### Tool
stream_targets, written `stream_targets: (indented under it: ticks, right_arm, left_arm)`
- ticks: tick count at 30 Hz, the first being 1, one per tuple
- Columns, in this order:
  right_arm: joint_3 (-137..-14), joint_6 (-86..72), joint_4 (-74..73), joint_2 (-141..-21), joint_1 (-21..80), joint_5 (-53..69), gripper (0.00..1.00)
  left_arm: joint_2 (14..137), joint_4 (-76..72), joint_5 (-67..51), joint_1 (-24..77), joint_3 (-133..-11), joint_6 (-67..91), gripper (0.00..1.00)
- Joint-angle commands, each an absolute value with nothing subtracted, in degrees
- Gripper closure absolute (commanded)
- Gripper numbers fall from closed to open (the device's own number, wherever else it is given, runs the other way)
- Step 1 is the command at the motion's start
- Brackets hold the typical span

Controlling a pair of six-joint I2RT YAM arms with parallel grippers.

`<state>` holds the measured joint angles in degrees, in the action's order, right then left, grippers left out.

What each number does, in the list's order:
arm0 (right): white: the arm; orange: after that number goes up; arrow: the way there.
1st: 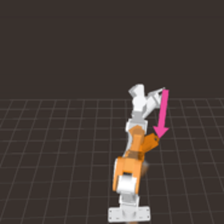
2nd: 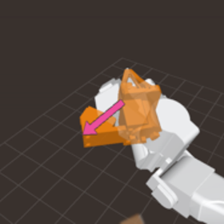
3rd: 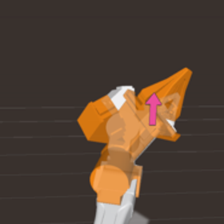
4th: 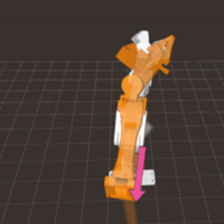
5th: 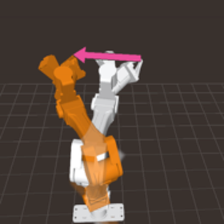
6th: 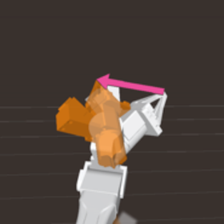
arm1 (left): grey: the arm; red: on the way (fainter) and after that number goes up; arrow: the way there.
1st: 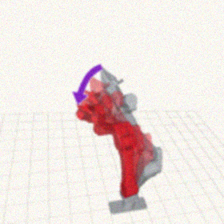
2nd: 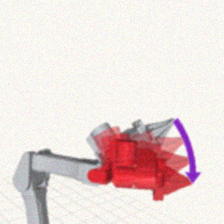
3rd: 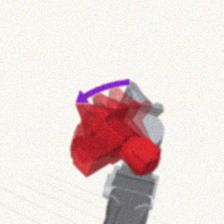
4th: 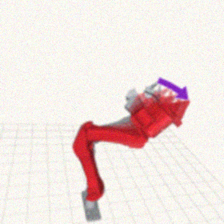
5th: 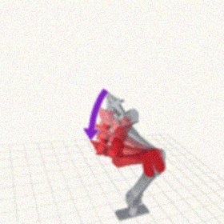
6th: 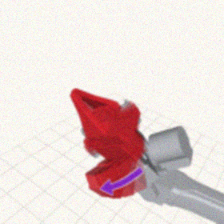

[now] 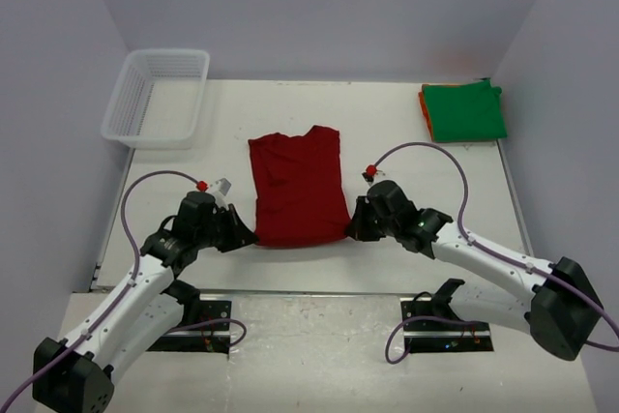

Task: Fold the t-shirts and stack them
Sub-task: Grab one side of the 2/3 rectangular tshirt with both arms, then fold the long partially folded tshirt into a neat square

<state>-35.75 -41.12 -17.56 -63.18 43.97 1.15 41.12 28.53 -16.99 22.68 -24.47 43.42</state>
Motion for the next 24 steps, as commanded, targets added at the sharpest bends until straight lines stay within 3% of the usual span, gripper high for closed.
stream_targets:
  ticks: [1,9,24]
  right_arm:
    - [-36.5,-40.8,-22.8,-60.2,44.7,-1.0,1.0]
    - [-38.8,-40.8,-27.8,-54.6,46.1,-1.9,1.0]
    - [-46.4,-39.3,-33.7,-55.3,47.0,-6.7,1.0]
  left_arm:
    - [39.0,32.6,-16.2,22.9,-27.8,43.7,1.0]
    - [36.8,37.8,-15.6,22.8,-33.4,43.2,1.0]
    - [38.9,38.6,-14.0,22.8,-38.8,41.9,1.0]
